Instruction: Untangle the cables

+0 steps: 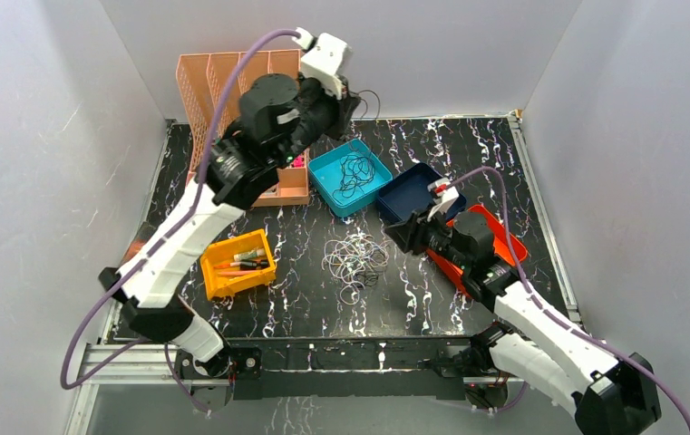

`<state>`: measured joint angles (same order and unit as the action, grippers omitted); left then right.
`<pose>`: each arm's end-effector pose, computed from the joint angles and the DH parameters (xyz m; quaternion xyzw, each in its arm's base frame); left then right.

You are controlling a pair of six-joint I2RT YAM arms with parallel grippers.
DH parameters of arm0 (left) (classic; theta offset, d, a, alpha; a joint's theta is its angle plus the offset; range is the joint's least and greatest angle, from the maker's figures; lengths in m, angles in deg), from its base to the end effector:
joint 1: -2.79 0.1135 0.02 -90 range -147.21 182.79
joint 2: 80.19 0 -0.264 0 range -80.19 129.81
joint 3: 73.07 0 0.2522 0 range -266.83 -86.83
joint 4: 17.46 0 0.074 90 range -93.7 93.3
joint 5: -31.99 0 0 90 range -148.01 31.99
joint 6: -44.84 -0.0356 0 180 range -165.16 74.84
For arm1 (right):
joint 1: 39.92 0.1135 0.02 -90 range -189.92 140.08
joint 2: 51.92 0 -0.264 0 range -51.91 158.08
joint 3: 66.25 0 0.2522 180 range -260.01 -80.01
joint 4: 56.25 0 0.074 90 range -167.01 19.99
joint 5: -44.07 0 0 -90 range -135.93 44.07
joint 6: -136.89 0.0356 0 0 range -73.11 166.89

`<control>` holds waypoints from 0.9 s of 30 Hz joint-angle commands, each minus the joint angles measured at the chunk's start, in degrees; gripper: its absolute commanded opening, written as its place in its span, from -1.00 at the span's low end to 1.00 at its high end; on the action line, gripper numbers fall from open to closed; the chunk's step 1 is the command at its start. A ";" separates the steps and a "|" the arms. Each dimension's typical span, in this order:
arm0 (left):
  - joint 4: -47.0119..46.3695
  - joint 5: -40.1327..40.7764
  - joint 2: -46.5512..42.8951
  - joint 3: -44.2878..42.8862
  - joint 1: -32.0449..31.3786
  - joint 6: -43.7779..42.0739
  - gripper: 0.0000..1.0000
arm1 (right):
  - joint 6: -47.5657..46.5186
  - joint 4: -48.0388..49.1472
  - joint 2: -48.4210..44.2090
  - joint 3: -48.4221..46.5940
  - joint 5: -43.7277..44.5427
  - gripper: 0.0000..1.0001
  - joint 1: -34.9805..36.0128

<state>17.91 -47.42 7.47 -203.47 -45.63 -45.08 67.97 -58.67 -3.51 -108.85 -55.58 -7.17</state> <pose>0.2057 -0.2220 0.5624 0.2059 0.6281 -0.2516 0.7069 0.1680 0.1152 0.2698 -0.1314 0.7438 0.3519 0.5528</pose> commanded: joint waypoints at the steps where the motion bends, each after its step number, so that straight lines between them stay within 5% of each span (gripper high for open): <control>1: 1.25 1.36 3.52 -3.56 0.43 -1.83 -1.00 | 0.34 -5.79 -3.63 -2.40 3.13 -0.08 0.18; 14: 4.87 -0.83 15.47 -12.56 4.50 -1.80 -1.00 | 0.76 -13.38 -8.81 -2.35 9.27 0.28 0.08; 27: 3.09 -3.79 22.19 -15.61 9.33 -1.90 -1.00 | 1.92 -14.21 -9.38 -1.15 9.29 0.32 0.17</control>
<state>22.43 -49.71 29.13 -216.76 -37.68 -46.28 69.26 -73.89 -11.86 -108.85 -47.34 -7.17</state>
